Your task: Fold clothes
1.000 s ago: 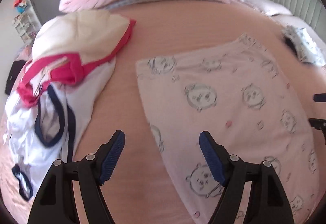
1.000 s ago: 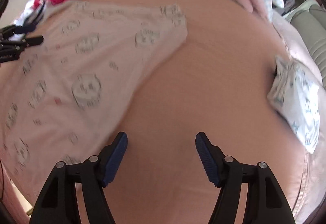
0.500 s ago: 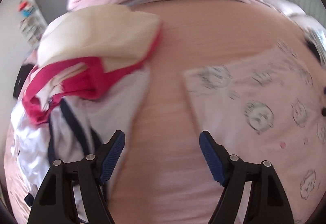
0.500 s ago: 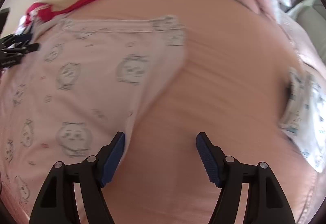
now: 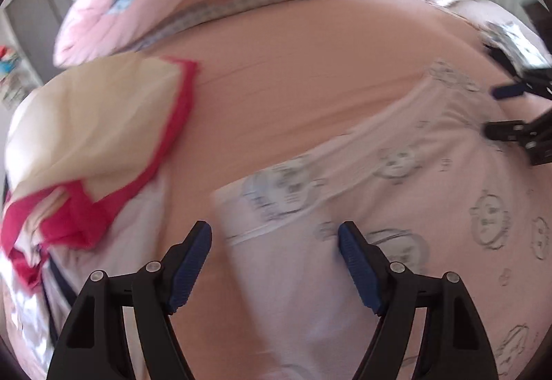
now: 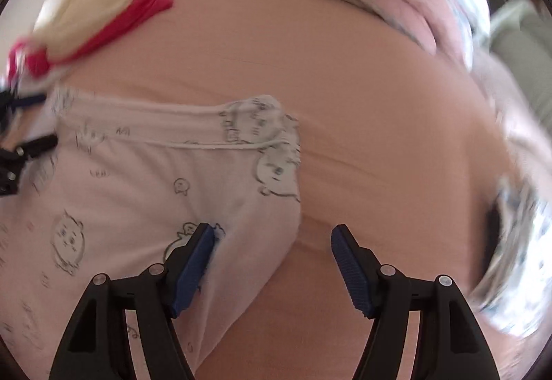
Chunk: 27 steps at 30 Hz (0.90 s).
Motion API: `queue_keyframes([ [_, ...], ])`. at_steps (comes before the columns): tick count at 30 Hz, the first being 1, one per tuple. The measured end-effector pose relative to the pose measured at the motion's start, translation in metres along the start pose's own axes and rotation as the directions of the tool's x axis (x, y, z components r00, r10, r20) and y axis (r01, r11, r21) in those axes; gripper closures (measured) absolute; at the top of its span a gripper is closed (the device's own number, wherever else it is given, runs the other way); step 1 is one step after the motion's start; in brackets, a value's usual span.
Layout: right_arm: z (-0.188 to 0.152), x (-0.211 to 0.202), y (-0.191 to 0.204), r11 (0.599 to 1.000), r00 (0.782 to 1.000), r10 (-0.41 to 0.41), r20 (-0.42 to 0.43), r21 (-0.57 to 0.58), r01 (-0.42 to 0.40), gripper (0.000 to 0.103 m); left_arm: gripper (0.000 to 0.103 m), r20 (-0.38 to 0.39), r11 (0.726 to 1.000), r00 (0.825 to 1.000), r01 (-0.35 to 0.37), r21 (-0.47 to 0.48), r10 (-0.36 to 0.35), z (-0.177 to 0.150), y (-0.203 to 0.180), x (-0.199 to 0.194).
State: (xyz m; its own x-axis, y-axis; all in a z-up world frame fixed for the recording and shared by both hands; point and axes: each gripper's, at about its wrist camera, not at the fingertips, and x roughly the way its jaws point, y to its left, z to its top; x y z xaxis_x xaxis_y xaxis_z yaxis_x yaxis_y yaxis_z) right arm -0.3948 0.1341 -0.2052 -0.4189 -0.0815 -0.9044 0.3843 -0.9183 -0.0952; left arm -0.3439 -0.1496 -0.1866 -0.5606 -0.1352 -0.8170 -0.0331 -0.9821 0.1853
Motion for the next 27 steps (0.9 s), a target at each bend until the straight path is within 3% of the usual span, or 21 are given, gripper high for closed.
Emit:
queue_keyframes([
  [3,0.003,0.001,-0.035,0.983,0.998,0.05,-0.036,0.179,-0.043,0.034,0.028,-0.058,0.99,0.998,-0.044,-0.135,0.036,0.001,0.032,-0.006],
  [4,0.003,0.001,-0.044,0.971,0.996,0.071,-0.053,0.232,-0.056,0.034,0.028,-0.046,0.988,0.998,-0.044,-0.147,0.037,-0.001,0.033,-0.017],
  [7,-0.004,-0.028,-0.035,0.977,0.999,-0.037,-0.023,0.209,0.041,0.034,0.028,0.015,0.995,1.0,0.026,-0.099,-0.024,-0.013,0.007,-0.056],
  [8,-0.011,-0.04,-0.027,0.981,0.999,-0.035,0.001,0.19,0.034,0.034,0.028,0.018,0.995,0.998,0.058,-0.083,-0.056,-0.019,-0.005,-0.067],
  [12,-0.052,-0.076,0.013,0.975,0.989,0.149,0.022,0.162,-0.151,0.034,0.028,0.011,0.984,0.987,0.16,-0.076,-0.159,-0.048,-0.058,-0.097],
  [14,-0.075,-0.09,0.046,0.976,0.982,0.188,0.021,0.105,-0.189,0.034,0.028,0.002,0.982,0.985,0.174,-0.071,-0.174,-0.066,-0.081,-0.109],
  [16,-0.108,-0.101,0.082,0.978,0.979,0.203,0.018,0.035,-0.204,0.034,0.028,-0.015,0.988,0.989,0.145,-0.047,-0.146,-0.086,-0.098,-0.117],
  [20,-0.164,-0.09,0.129,0.989,0.99,0.124,-0.059,-0.076,-0.128,0.034,0.027,-0.063,0.997,0.995,0.07,-0.018,-0.071,-0.124,-0.11,-0.131],
  [22,-0.184,-0.097,0.132,0.993,0.997,0.07,-0.015,-0.099,-0.071,0.032,0.027,-0.085,0.999,0.996,0.036,-0.022,-0.038,-0.14,-0.107,-0.14],
  [27,-0.211,-0.112,0.103,0.996,0.996,0.081,-0.047,0.039,-0.079,0.032,0.027,-0.131,0.995,0.99,-0.063,-0.075,0.053,-0.172,-0.093,-0.163],
])
